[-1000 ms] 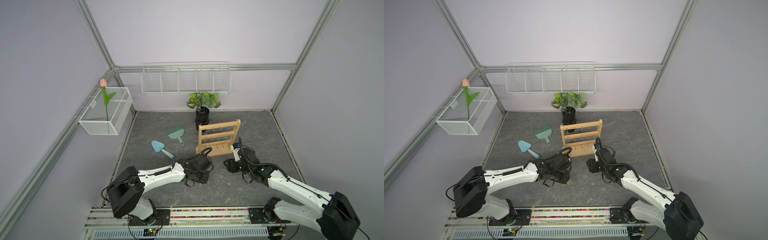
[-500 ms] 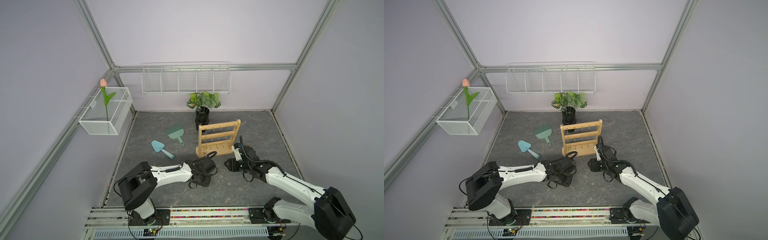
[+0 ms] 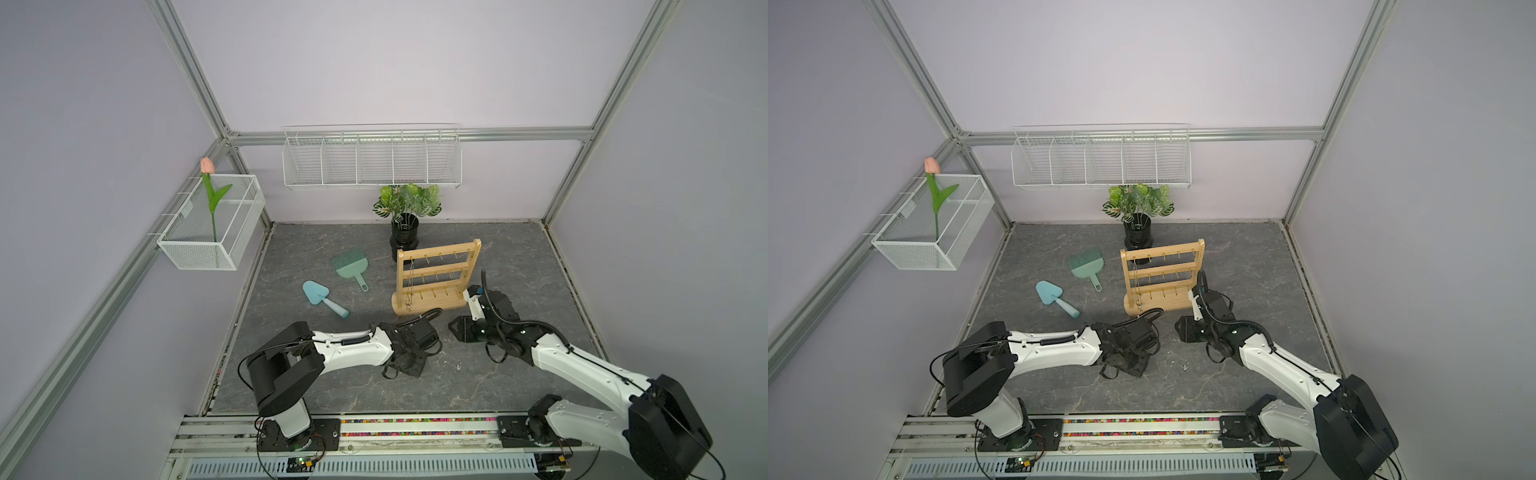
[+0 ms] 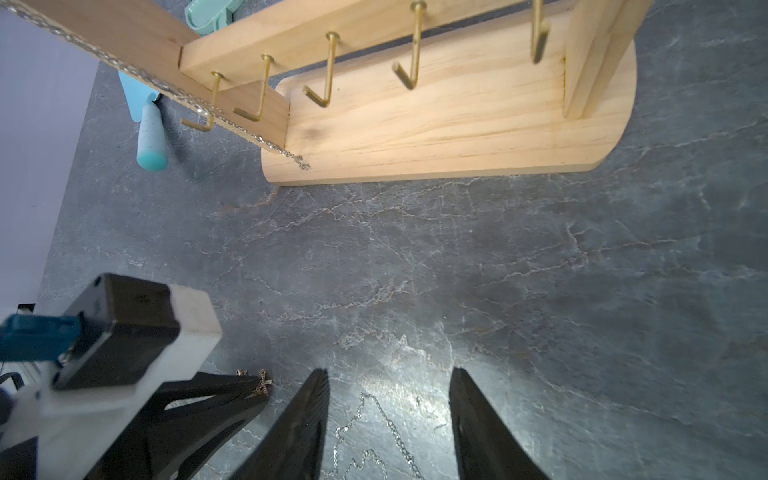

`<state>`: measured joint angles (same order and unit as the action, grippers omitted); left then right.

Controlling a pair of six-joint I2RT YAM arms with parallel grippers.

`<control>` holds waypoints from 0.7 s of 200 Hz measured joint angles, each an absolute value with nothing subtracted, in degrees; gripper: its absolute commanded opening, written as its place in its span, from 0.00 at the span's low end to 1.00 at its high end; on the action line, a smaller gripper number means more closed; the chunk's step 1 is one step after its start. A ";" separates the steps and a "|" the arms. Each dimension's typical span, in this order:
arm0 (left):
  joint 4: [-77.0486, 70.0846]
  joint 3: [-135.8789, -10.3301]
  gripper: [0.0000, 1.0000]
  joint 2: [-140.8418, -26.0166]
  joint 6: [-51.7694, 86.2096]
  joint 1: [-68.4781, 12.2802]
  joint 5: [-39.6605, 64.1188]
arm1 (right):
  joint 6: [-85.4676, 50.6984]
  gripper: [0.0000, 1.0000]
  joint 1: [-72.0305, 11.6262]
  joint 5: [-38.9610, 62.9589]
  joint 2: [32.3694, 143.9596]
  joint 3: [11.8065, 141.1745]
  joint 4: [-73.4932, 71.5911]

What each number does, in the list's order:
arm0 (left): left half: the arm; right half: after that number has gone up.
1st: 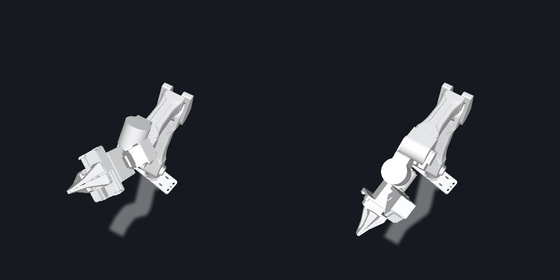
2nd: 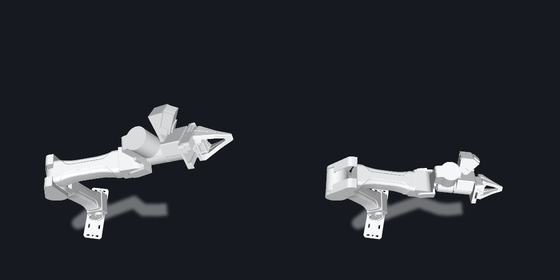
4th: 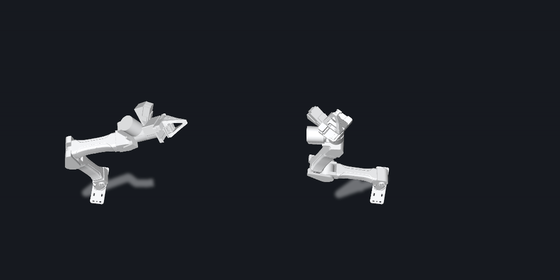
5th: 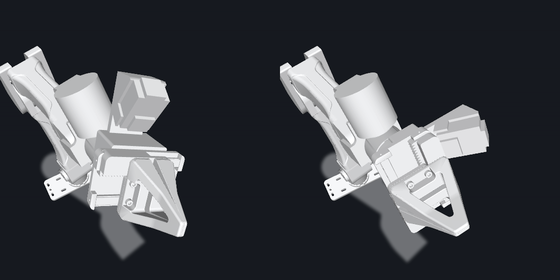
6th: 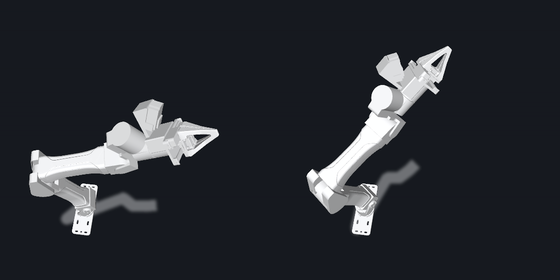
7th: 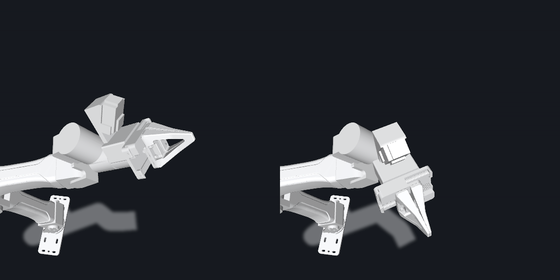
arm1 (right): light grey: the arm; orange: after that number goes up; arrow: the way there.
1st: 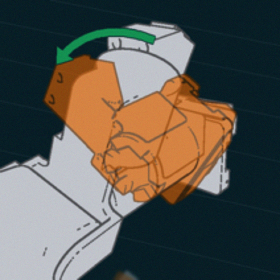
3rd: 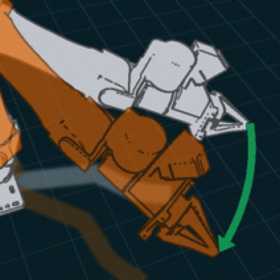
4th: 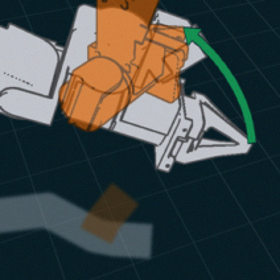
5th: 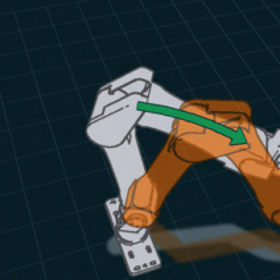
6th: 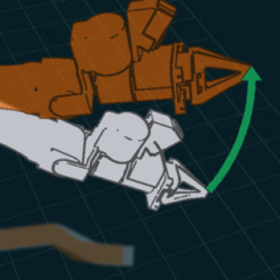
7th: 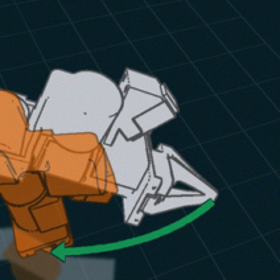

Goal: Hang the necklace on the jewelry display stand
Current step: Pick up the necklace from the center of the board.

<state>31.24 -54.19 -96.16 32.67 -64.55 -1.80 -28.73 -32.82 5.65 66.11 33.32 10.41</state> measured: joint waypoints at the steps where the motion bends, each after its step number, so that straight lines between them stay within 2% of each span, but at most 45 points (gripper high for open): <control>1: 31.24 -54.19 0.19 -96.16 32.69 -64.55 -1.85 | -28.73 0.50 -32.80 5.65 66.11 33.32 10.39; 49: 32.21 -54.15 0.22 -95.07 32.71 -64.55 -2.76 | -28.73 0.50 -32.64 5.65 65.84 33.32 10.39; 108: 33.80 -54.00 0.24 -87.18 33.91 -64.55 -4.27 | -28.73 0.50 -32.64 6.07 66.41 33.36 9.52; 140: 34.35 -50.09 0.27 -86.72 34.79 -64.55 -4.12 | -28.71 0.50 -32.64 6.50 67.20 33.80 9.56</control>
<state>34.35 -50.09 -86.72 34.79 -64.55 -4.12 -28.71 -32.64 6.50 67.20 33.80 9.56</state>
